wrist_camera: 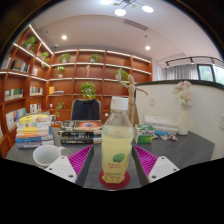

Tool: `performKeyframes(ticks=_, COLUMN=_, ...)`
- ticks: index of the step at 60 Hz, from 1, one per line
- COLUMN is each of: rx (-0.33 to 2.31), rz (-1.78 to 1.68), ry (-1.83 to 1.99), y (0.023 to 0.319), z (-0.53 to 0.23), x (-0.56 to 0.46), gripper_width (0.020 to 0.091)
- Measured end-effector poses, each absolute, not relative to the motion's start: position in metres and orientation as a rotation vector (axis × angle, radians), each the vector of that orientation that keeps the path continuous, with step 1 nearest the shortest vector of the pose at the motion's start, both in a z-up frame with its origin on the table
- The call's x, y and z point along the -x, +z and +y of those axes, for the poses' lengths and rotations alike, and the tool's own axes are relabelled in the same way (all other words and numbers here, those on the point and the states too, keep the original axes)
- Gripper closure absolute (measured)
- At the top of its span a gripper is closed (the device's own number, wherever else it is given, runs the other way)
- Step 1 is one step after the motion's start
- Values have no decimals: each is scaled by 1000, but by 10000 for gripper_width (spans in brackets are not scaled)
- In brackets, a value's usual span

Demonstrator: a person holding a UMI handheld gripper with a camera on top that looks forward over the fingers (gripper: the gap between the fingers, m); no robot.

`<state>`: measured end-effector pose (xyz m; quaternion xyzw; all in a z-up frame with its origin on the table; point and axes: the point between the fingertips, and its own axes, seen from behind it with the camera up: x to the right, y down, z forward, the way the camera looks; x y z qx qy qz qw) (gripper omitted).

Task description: Pour water

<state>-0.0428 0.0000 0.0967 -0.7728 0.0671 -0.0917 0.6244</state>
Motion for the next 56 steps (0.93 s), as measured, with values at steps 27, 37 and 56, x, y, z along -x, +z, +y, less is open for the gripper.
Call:
performKeyframes(ticks=27, rx=1807, rz=72, ry=-85, y=113, z=-137, x=102, gripper_width=306)
performKeyframes(ticks=37, rx=1796, rz=22, ry=-72, y=124, z=-165, x=117, gripper_width=304)
performKeyframes(ticks=56, rx=1773, rz=15, ry=-86, y=140, z=-190, x=119, gripper_width=307)
